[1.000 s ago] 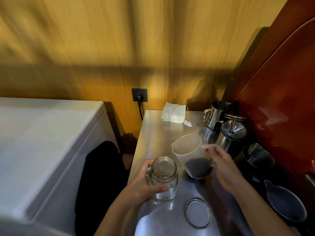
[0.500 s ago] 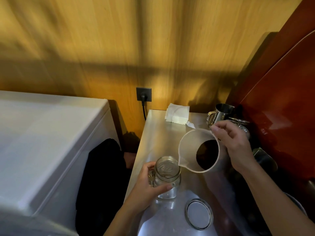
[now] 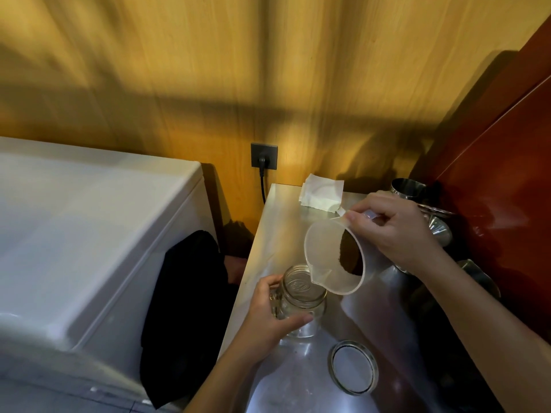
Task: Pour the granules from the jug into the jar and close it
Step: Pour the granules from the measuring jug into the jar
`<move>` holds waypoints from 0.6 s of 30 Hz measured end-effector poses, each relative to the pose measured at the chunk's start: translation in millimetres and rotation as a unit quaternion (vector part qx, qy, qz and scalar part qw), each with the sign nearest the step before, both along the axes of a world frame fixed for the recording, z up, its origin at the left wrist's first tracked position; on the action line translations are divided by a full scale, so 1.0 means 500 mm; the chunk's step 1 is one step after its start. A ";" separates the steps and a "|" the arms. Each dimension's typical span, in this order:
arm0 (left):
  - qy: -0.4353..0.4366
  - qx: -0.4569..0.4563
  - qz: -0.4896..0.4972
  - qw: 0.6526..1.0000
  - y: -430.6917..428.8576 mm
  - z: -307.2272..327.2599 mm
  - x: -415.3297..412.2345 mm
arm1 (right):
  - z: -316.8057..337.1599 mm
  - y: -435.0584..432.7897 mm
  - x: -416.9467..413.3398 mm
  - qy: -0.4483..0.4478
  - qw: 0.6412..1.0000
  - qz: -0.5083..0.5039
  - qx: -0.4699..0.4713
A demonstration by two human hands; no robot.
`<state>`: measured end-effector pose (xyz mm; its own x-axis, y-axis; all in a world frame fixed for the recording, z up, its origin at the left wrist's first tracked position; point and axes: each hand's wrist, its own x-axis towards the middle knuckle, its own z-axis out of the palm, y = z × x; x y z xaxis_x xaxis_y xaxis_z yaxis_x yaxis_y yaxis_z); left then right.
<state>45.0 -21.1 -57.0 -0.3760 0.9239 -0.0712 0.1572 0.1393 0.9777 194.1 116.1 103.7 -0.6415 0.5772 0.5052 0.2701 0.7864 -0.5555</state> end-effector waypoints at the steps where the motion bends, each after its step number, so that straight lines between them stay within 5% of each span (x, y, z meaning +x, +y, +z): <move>1: 0.000 -0.001 0.001 1.000 0.000 0.002 0.002 | 0.002 -0.002 -0.004 -0.001 1.000 0.006 0.008; 18: -0.002 0.003 0.027 1.000 0.002 -0.010 0.003 | -0.008 -0.015 -0.057 -0.049 0.981 0.047 0.184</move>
